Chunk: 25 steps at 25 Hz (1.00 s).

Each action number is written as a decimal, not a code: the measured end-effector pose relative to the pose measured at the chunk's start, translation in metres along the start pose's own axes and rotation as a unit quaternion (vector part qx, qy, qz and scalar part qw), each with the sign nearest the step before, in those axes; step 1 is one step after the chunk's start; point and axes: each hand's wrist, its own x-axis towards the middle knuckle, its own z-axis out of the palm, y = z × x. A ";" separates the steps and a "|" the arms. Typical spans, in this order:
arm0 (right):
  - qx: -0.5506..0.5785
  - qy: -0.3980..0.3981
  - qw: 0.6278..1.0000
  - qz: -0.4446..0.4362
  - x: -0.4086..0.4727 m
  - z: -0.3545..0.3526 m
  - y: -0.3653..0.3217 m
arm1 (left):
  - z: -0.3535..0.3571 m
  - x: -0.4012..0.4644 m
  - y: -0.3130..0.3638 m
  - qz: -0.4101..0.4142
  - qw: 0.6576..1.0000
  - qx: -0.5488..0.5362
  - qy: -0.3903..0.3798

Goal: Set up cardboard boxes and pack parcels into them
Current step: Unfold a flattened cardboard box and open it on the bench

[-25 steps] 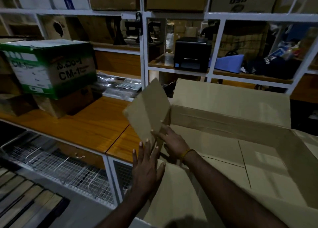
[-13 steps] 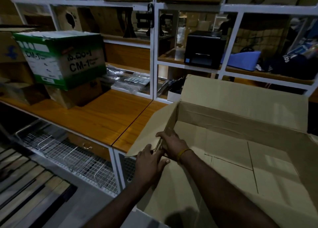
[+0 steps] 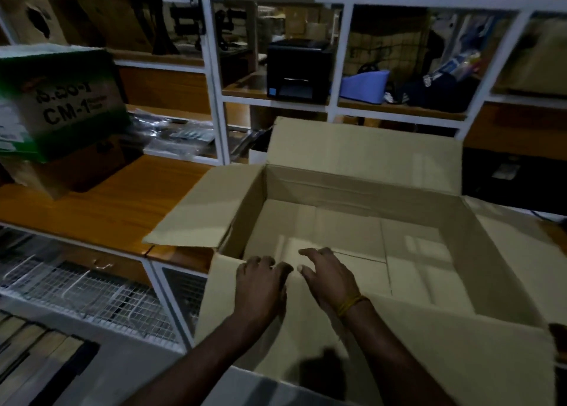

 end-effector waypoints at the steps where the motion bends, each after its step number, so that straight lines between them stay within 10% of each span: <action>1: -0.008 0.001 1.000 0.018 -0.011 -0.008 0.014 | 0.002 -0.001 0.013 -0.005 1.000 -0.008 0.005; 9: -0.058 0.027 0.977 0.205 -0.083 -0.054 0.103 | 0.014 -0.007 0.082 -0.004 0.997 -0.017 -0.075; 25: 0.004 0.227 0.962 0.153 -0.114 0.040 0.024 | 0.011 -0.039 -0.019 0.002 0.996 -0.058 0.066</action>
